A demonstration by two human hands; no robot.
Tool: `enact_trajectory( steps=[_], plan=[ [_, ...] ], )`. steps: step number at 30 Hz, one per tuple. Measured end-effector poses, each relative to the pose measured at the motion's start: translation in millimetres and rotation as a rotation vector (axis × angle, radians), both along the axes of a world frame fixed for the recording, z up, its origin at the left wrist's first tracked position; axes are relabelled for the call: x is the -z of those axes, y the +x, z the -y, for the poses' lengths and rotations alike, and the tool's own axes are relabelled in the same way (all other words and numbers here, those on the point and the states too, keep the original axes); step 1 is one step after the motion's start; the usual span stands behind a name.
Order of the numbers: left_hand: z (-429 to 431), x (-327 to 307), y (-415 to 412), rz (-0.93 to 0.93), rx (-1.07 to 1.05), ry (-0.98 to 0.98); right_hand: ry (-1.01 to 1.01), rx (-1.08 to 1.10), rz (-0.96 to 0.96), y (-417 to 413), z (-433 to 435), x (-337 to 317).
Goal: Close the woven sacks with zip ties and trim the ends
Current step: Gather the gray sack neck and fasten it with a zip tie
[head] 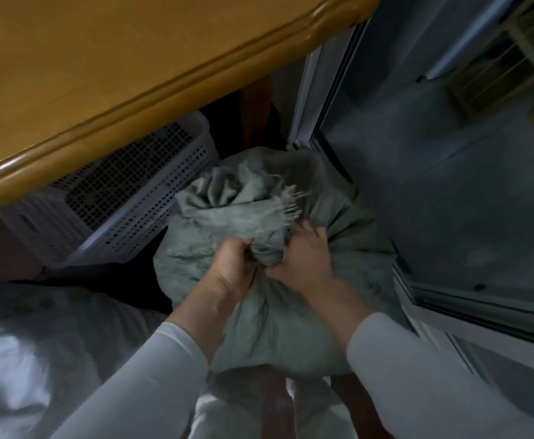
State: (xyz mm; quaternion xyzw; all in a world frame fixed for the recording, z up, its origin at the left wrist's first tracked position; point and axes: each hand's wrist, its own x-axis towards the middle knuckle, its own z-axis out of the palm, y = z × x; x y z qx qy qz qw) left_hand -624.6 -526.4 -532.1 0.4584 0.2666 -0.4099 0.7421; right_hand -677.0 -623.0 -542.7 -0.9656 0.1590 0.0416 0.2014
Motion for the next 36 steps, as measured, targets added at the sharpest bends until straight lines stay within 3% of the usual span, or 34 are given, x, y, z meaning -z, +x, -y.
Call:
enact_trajectory(
  steps=[3,7,11,17,20,24,29,32,34,36],
  plan=[
    [4.5,10.4,-0.6,0.073,0.044,0.183,0.101,0.006,-0.016,5.2,11.8,7.3],
    [7.9,-1.4,22.0,0.049,0.199,0.125,0.108,-0.056,-0.276,19.3,15.4,4.7],
    [12.8,-2.1,40.1,-0.01,0.254,0.168,0.193,0.061,-0.23,19.5,17.0,1.8],
    [15.4,-3.0,46.5,0.024,0.174,0.27,0.124,0.077,-0.255,35.0,18.7,16.7],
    [7.9,-0.7,38.6,0.033,0.12,0.222,0.0,0.026,-0.288,40.0,10.6,32.1],
    [18.3,18.6,39.8,0.173,-0.03,0.505,-0.163,-0.078,-0.246,45.0,1.6,42.1],
    [14.5,39.9,61.7,-0.14,-0.125,0.539,-0.172,-0.008,0.005,18.5,5.3,48.7],
    [14.8,43.7,64.3,-0.171,-0.049,0.562,-0.263,-0.132,-0.107,18.3,9.3,58.7],
    [19.2,40.4,63.7,-0.161,0.005,0.464,-0.331,-0.149,-0.174,32.4,14.0,59.7],
    [25.1,33.3,62.1,-0.079,0.066,0.441,-0.297,-0.141,-0.288,42.5,17.7,60.9]
  ],
)
